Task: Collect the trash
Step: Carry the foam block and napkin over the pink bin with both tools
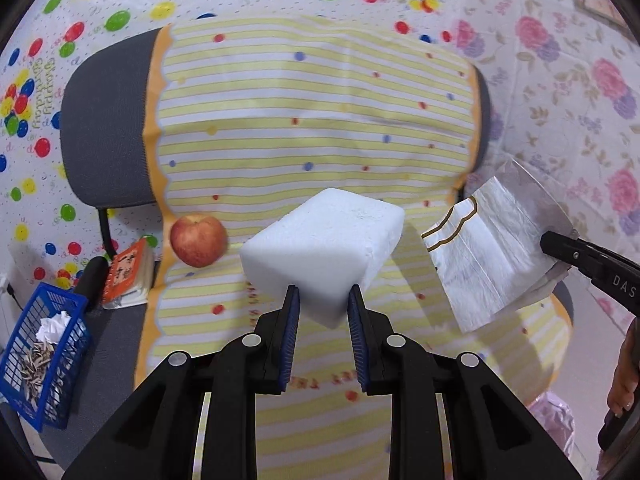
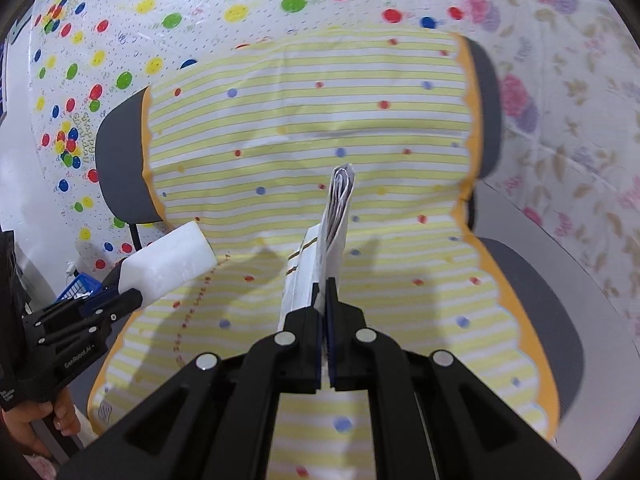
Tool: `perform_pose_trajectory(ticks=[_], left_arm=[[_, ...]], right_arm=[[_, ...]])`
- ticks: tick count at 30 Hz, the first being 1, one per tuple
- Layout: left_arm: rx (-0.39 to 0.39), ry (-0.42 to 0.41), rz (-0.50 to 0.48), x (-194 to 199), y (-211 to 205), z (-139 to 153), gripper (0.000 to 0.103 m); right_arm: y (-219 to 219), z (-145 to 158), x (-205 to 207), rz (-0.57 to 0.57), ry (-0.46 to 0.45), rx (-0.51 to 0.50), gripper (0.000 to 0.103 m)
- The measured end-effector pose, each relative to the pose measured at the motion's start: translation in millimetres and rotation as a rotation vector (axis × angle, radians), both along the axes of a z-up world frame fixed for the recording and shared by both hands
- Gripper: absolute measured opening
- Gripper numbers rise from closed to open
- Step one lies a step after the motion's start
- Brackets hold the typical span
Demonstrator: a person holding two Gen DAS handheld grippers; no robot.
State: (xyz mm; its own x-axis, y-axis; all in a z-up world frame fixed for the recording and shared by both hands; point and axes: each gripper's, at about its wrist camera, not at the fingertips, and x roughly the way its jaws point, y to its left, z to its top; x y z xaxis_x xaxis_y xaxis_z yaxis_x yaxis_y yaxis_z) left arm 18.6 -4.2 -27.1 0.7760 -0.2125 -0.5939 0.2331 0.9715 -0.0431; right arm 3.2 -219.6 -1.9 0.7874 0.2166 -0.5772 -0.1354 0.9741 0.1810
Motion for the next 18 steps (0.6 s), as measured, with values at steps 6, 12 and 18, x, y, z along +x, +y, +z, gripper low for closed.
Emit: perform_pose_trajectory(ticks=[6,12,18], left_arm=[[-0.011,0.0,-0.095,-28.0,-34.7,-11.2,0.025],[-0.03,-0.017,-0.167,-55.9,-60.4,-16.1,0.025],[-0.054,-0.033,-0.263,-86.1,-86.0,-19.7,0.025]], right_arm=[[-33.8,-3.8,-46.9,-0.066,-0.013,0.006,0.002],[-59.4,-10.6,-82.9,-0.128,-0.018,-0.004,0.002],[-78.4,-12.9,-120.9,-0.202,-0.029,-0.038,0.002]])
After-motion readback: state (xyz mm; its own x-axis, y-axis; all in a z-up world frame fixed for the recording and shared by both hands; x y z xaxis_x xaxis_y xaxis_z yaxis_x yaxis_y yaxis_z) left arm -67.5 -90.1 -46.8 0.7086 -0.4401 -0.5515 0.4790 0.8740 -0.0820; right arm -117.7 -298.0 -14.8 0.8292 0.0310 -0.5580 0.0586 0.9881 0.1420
